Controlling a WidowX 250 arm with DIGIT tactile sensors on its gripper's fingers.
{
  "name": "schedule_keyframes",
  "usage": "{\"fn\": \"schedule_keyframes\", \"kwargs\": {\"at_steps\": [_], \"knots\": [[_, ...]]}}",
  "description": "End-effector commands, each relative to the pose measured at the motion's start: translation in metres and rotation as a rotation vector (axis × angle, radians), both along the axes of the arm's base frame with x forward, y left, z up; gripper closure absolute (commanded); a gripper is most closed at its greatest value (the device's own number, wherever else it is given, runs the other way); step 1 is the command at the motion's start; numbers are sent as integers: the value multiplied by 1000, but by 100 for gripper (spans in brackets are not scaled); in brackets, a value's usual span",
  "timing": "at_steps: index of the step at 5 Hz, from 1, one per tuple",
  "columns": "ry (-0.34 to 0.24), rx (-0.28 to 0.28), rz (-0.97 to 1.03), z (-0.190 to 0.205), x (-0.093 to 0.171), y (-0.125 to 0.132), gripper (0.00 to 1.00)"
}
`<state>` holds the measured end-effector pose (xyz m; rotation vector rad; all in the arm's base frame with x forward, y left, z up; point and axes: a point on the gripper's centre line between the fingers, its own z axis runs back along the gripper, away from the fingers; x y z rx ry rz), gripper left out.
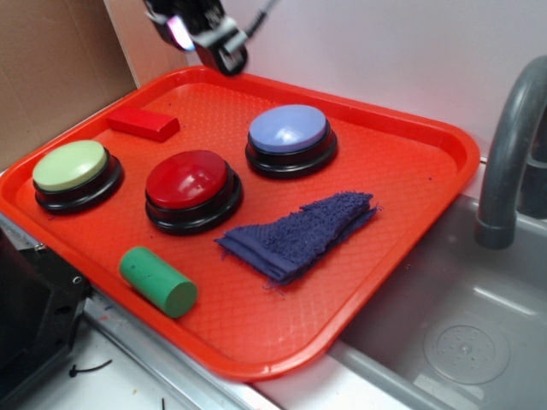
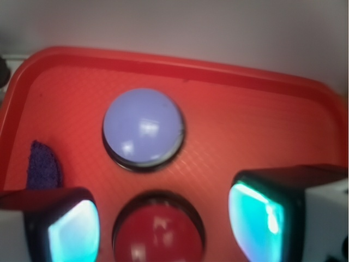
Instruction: Push the purple button.
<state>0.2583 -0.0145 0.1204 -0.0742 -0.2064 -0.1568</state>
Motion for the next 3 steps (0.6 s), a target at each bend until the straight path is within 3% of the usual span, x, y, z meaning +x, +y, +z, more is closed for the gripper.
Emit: {"fn": "schedule_keyframes", "kwargs": {"at_steps": [1,3], "knots": [[-16,113,-46,-34,30,-16,0],[8,148,-44,-62,40,-20,0]]}}
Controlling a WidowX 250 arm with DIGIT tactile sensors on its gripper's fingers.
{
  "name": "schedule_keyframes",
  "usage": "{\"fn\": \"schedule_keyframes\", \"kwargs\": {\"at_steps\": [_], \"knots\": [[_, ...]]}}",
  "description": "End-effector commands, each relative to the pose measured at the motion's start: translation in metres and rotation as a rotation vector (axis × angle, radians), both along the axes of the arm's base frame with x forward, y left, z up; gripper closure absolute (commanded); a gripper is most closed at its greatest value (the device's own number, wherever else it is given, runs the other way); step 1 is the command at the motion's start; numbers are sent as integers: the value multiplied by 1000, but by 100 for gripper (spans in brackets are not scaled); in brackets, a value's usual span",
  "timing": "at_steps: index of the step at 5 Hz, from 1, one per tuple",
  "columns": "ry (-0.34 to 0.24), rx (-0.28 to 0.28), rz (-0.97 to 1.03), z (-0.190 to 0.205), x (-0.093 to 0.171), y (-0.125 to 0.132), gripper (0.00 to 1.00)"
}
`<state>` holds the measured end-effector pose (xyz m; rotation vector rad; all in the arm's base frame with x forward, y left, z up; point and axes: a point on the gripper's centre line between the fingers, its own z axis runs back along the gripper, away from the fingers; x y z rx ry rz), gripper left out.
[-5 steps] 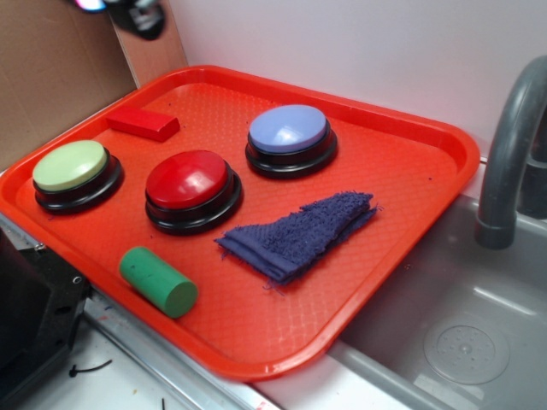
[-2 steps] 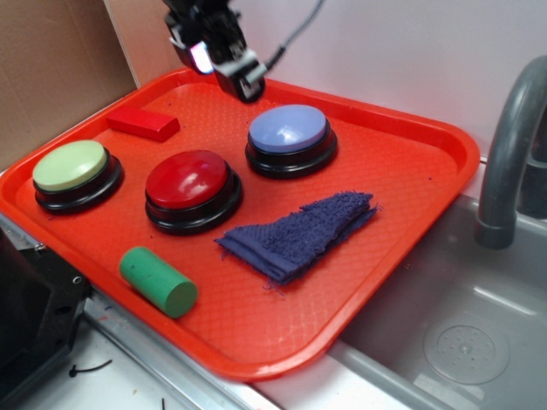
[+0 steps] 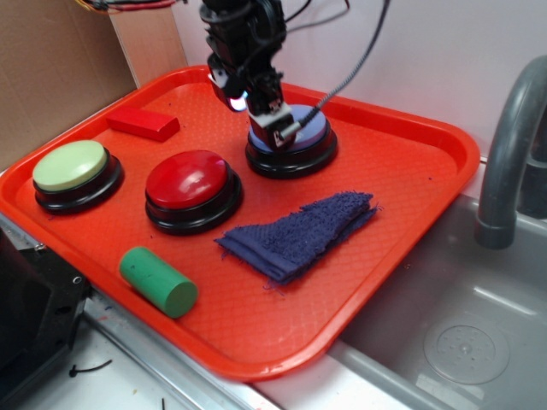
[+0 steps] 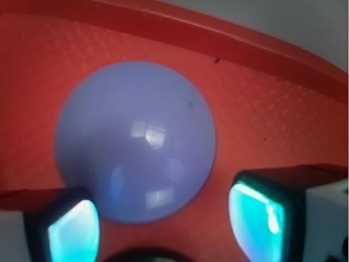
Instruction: Push the purple button.
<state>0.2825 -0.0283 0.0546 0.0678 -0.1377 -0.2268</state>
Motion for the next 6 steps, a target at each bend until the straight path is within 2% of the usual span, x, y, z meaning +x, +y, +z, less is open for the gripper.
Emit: {"fn": "schedule_keyframes", "kwargs": {"at_steps": [1,2,3,4,6], "knots": [[-24,-15,11,-2,17,-5,0],[-18,-24,-1,9,13,-7,0],[-38,-27,2,40,6,-1,0],[7,-10,92,67,-2,7,0],[-1,0,162,97,-18,18,0]]}}
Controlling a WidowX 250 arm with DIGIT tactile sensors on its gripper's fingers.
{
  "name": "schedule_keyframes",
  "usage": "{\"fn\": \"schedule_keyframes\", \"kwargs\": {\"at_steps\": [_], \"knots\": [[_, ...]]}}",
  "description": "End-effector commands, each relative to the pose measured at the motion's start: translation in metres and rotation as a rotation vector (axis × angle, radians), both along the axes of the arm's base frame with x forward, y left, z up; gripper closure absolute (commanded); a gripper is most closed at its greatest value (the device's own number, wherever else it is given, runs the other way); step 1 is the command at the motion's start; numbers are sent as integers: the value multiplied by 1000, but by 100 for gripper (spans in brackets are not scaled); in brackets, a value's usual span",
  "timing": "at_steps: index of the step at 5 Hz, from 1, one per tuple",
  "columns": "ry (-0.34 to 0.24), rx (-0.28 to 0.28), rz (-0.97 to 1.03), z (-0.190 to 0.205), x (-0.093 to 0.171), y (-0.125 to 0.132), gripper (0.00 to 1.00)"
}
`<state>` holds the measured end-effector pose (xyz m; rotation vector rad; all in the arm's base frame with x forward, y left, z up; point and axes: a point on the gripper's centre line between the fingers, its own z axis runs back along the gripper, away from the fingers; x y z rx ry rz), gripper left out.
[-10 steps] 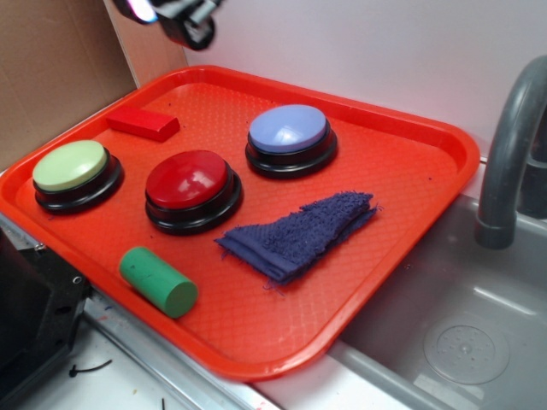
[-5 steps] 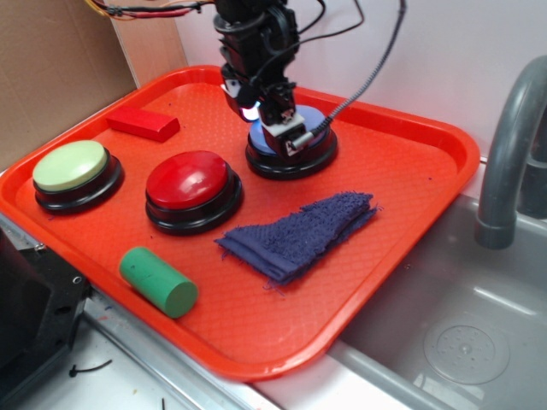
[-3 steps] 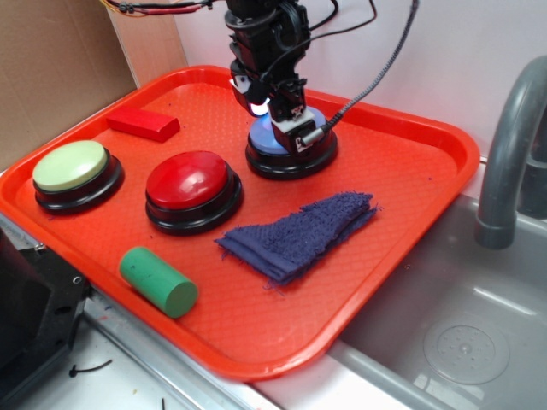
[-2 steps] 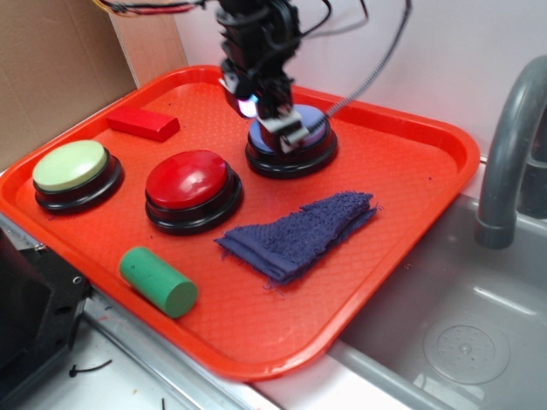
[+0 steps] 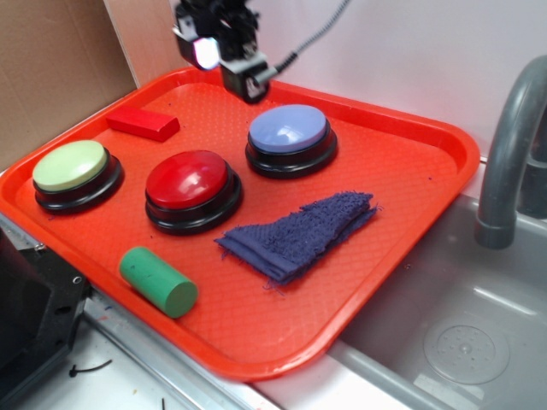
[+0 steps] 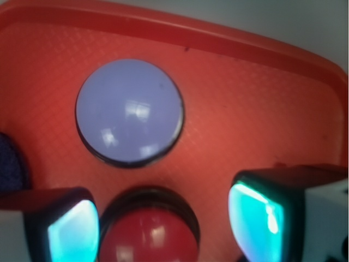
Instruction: Push the purple button.
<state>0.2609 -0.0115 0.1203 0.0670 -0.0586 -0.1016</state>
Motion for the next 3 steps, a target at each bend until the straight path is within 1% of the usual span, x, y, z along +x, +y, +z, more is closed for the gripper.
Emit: {"fn": "schedule_keyframes", "kwargs": {"at_steps": [1,3], "knots": [[-66,12,52,39,-1,5,0],[-65,14,86,58,-13,11,0]]}}
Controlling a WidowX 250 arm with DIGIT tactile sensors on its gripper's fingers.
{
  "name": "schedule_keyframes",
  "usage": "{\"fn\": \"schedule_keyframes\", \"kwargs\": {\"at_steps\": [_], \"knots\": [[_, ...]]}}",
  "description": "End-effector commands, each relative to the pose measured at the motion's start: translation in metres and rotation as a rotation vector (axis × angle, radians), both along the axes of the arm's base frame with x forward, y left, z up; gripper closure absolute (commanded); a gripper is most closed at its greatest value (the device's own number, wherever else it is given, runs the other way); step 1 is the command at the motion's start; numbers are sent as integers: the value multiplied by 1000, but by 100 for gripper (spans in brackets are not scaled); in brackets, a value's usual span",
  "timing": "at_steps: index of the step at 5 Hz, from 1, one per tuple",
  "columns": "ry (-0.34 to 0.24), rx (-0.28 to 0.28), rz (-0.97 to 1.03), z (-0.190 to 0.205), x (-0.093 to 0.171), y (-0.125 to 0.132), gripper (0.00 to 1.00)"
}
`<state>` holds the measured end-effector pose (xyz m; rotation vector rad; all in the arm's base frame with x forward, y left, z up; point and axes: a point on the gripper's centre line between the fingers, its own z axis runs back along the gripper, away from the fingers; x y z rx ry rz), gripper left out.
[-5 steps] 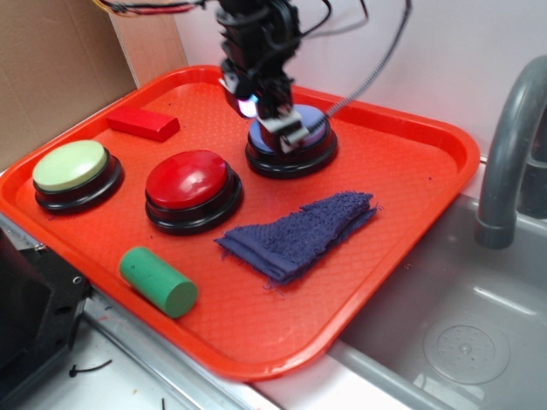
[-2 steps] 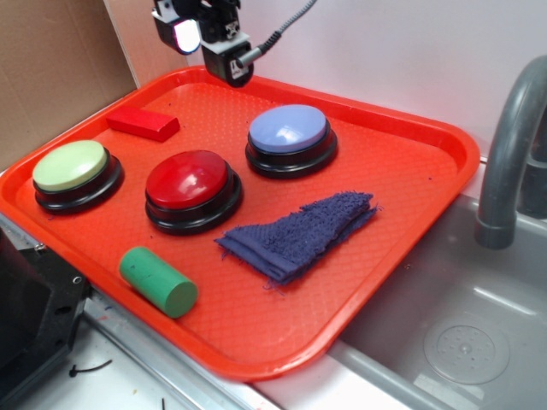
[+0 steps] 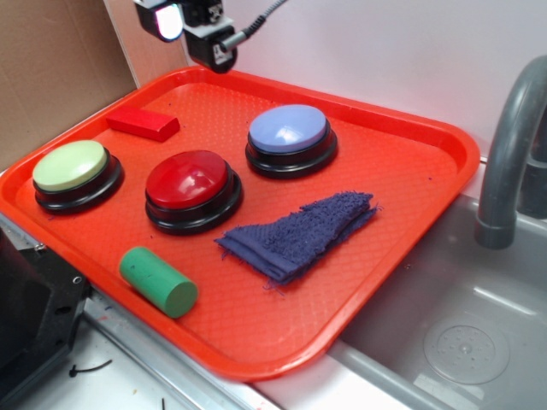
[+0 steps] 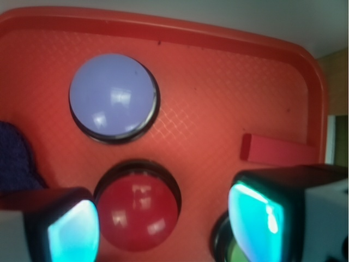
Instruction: Push the purple button.
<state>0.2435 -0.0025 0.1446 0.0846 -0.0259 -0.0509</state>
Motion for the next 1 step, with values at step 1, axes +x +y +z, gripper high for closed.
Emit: {"fn": "schedule_keyframes", "kwargs": {"at_steps": [1], "knots": [[-96,16,57,44,-3,7,0]]}}
